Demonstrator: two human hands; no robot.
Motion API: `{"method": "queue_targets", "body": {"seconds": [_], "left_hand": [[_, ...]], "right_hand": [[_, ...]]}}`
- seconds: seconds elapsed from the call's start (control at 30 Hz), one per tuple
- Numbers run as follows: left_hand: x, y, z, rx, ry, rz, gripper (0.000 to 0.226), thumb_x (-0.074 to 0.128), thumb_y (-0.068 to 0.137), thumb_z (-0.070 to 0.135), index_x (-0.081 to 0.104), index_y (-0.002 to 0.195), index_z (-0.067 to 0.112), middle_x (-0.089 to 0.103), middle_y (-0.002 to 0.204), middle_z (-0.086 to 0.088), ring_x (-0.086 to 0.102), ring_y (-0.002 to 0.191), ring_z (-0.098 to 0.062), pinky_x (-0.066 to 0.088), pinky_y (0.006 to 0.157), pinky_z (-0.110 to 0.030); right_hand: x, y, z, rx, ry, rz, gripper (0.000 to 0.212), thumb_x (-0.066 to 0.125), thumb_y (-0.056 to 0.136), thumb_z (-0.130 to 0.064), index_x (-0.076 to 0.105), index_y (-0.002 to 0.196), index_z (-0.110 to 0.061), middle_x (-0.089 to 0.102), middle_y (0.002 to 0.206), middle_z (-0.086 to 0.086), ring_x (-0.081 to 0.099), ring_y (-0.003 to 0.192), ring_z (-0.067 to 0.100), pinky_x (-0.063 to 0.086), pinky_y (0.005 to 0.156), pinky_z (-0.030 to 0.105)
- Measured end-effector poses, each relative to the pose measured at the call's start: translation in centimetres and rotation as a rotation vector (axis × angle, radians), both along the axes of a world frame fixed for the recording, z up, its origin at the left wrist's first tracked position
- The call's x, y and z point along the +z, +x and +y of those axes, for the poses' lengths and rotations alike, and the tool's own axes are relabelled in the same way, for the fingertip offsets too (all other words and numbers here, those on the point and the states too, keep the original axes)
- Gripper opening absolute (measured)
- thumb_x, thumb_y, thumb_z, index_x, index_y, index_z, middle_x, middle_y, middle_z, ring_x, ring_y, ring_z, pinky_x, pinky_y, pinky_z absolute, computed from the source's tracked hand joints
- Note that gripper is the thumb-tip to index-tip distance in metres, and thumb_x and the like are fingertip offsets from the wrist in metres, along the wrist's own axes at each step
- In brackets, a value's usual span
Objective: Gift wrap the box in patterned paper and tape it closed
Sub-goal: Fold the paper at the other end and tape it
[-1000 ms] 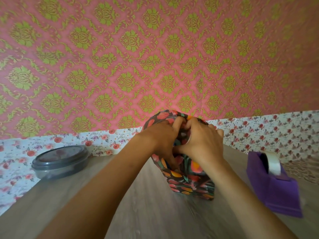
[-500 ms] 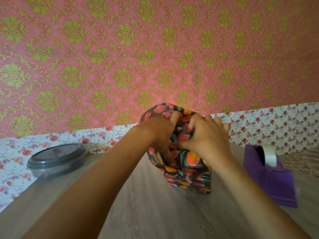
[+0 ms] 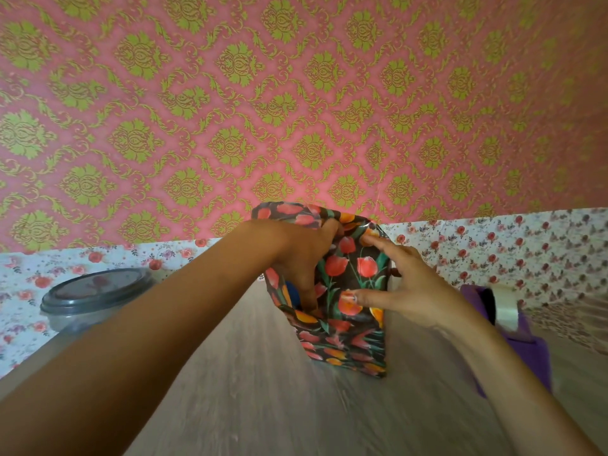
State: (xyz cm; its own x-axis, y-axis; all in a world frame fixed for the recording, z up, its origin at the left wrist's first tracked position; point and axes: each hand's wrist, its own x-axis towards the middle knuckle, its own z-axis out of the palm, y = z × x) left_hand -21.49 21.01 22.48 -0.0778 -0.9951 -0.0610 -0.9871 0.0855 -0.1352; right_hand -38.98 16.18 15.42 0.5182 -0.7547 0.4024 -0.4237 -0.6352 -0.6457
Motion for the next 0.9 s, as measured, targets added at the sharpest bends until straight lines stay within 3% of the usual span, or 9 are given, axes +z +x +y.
{"method": "queue_targets", "body": {"seconds": [0.1,0.3,0.37,0.43,0.5,0.6,0.73,0.8,0.9], "left_hand": [[0.6,0.3,0.4,-0.052,0.031,0.084,0.107,0.082,0.068,0.033,0.007,0.144,0.024,0.039,0.145,-0.001,0.045,0.126,-0.024,0.041,0.103,-0.035],[2.3,0.7,2.7,-0.185,-0.001,0.23,0.097,0.076,0.069,0.043,0.019,0.147,0.037,0.028,0.142,0.028,0.029,0.128,0.007,0.026,0.099,-0.012],[2.3,0.8,3.0,-0.225,-0.188,0.154,0.076,0.074,0.072,0.04,0.041,0.14,0.031,0.048,0.139,0.014,0.049,0.122,-0.005,0.04,0.099,-0.018],[2.4,1.2,3.7,-0.316,-0.466,0.15,0.048,0.074,0.078,0.031,0.061,0.124,0.025,0.067,0.116,0.006,0.064,0.097,-0.006,0.05,0.088,-0.024],[1.9,2.0,4.3,-0.416,-0.786,0.366,0.033,0.068,0.081,0.036,0.067,0.112,0.024,0.07,0.104,0.01,0.065,0.089,0.004,0.052,0.084,-0.015],[-0.5,4.1,4.2,-0.439,-1.157,0.799,0.03,0.05,0.091,0.037,0.06,0.118,0.026,0.066,0.115,0.008,0.061,0.108,0.0,0.047,0.096,-0.019],[-5.9,6.5,2.4,-0.267,-0.959,1.335,0.051,0.029,0.089,0.056,0.032,0.137,0.038,0.036,0.145,0.017,0.031,0.136,0.0,0.025,0.111,-0.021],[-7.6,7.1,1.3,-0.082,-0.793,1.491,0.063,0.026,0.089,0.062,0.03,0.145,0.032,0.028,0.153,0.009,0.025,0.141,-0.011,0.018,0.117,-0.036],[-8.4,6.2,0.3,-0.034,-0.634,1.713,0.049,0.022,0.099,0.05,0.054,0.127,0.023,0.056,0.133,0.0,0.044,0.13,-0.022,0.023,0.115,-0.048]], "right_hand": [[0.3,-0.1,0.0,0.011,0.025,0.067,0.094,0.079,0.066,-0.039,0.021,0.14,-0.048,0.027,0.133,0.0,0.039,0.109,0.012,0.03,0.089,0.021],[1.3,0.0,-0.8,0.017,0.074,0.149,0.105,0.081,0.062,-0.041,0.015,0.143,-0.049,0.022,0.146,0.0,0.027,0.136,0.024,0.029,0.09,0.028],[1.3,-0.1,-1.0,0.015,0.08,0.161,0.105,0.081,0.063,-0.041,0.014,0.143,-0.049,0.022,0.143,0.002,0.032,0.132,0.025,0.031,0.091,0.028],[1.2,-0.1,-1.1,0.018,0.078,0.172,0.104,0.081,0.065,-0.04,0.013,0.143,-0.049,0.021,0.142,0.003,0.033,0.13,0.026,0.03,0.09,0.028],[1.2,0.0,-1.2,0.015,0.078,0.185,0.102,0.079,0.067,-0.04,0.011,0.143,-0.05,0.019,0.143,0.002,0.033,0.13,0.026,0.03,0.088,0.027],[0.9,0.2,-1.4,0.006,0.076,0.208,0.101,0.074,0.07,-0.044,0.002,0.142,-0.055,0.007,0.153,-0.006,0.021,0.14,0.025,0.031,0.094,0.033],[-0.1,0.3,-1.6,0.004,-0.01,0.214,0.1,0.063,0.072,-0.063,-0.018,0.132,-0.063,0.0,0.155,-0.004,0.015,0.142,0.028,0.028,0.111,0.048],[-0.2,0.4,-1.5,-0.006,-0.106,0.245,0.095,0.055,0.07,-0.07,-0.016,0.133,-0.063,-0.011,0.156,-0.004,-0.003,0.145,0.026,0.015,0.115,0.053],[0.7,0.8,-1.1,0.021,-0.155,0.197,0.095,0.046,0.058,-0.078,0.005,0.141,-0.056,-0.017,0.154,-0.013,-0.01,0.145,0.02,0.01,0.116,0.05]]}}
